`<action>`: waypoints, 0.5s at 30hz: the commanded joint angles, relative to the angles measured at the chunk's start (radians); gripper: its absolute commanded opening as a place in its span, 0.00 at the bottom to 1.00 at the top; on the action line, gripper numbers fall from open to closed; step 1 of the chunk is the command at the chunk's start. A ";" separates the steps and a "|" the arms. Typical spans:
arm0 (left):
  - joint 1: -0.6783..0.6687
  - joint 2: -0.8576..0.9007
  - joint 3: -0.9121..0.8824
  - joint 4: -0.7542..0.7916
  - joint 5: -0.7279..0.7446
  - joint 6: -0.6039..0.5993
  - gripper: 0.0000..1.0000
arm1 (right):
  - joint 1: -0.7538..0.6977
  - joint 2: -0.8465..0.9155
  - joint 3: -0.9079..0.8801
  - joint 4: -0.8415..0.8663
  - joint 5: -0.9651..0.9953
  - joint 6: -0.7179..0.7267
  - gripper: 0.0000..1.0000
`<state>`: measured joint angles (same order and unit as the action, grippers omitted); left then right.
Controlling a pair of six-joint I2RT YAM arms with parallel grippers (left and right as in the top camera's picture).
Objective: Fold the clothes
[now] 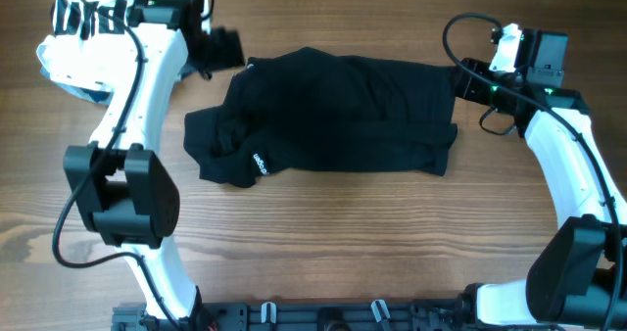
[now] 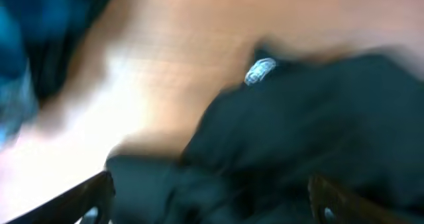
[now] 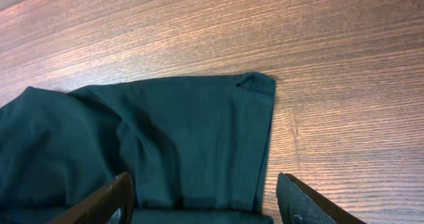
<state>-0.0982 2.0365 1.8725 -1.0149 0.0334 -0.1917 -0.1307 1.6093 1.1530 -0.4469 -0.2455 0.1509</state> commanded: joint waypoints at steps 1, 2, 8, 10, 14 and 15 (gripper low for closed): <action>-0.003 0.087 -0.002 0.123 0.131 0.080 0.95 | 0.017 0.004 0.025 0.003 0.021 -0.019 0.70; -0.003 0.110 -0.002 0.156 0.154 0.080 0.95 | 0.022 0.004 0.025 0.003 0.021 -0.019 0.71; -0.012 0.217 -0.002 0.236 0.221 0.135 0.95 | 0.035 0.004 0.025 0.000 0.021 -0.010 0.72; -0.024 0.240 -0.002 0.238 0.220 0.171 0.95 | 0.035 0.004 0.025 -0.003 0.020 -0.010 0.72; -0.050 0.272 -0.002 0.233 0.221 0.242 0.93 | 0.038 0.004 0.025 -0.016 0.021 -0.002 0.72; -0.057 0.282 -0.002 0.234 0.220 0.253 0.91 | 0.038 0.004 0.025 -0.017 0.021 0.006 0.72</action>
<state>-0.1246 2.2932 1.8709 -0.7834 0.2226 -0.0368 -0.0967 1.6093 1.1530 -0.4587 -0.2379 0.1516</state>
